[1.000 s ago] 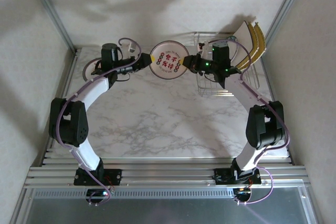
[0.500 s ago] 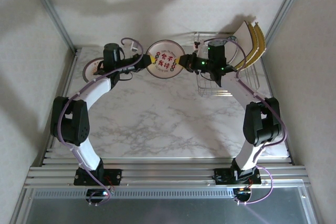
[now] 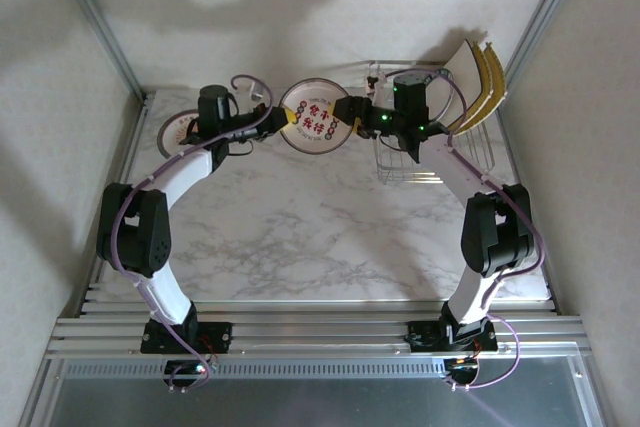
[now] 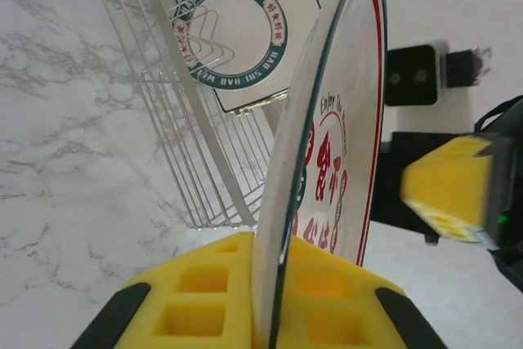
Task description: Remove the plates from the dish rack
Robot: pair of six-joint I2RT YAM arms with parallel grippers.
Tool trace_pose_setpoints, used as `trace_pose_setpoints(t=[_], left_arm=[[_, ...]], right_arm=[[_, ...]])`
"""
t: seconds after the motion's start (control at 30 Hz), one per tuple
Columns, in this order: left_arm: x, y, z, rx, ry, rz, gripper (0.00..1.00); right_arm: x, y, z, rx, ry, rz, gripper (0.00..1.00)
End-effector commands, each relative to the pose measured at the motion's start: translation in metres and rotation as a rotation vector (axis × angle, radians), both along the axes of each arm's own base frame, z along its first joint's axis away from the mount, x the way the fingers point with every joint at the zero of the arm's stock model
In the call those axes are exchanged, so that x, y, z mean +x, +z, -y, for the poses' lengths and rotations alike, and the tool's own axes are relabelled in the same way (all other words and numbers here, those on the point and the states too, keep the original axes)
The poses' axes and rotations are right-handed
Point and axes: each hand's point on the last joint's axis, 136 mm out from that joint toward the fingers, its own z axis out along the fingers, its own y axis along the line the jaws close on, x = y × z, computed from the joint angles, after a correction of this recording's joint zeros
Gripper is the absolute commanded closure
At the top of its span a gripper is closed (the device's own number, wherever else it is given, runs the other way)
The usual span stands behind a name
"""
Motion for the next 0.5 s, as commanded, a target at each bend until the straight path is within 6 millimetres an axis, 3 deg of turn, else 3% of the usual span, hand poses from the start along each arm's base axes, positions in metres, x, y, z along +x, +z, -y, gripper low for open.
trace_pose_setpoints(t=[0.0, 0.07, 0.23, 0.33, 0.47], left_arm=[[-0.002, 0.023, 0.002, -0.031, -0.021, 0.105, 1.0], [-0.001, 0.026, -0.003, -0.044, -0.008, 0.109, 1.0], [0.006, 0.034, -0.039, -0.063, 0.093, 0.114, 1.0], [0.013, 0.033, -0.076, -0.068, 0.22, 0.102, 1.0], [0.018, 0.019, -0.141, -0.099, 0.476, 0.056, 1.0]], right_arm=[[0.002, 0.007, 0.001, -0.049, -0.01, 0.03, 0.12], [0.003, 0.0, 0.007, -0.102, -0.03, 0.021, 0.01], [0.009, -0.022, 0.042, -0.345, -0.134, -0.007, 0.01], [0.013, -0.029, 0.082, -0.595, -0.23, 0.005, 0.01], [0.017, -0.028, 0.14, -0.919, -0.324, 0.019, 0.01]])
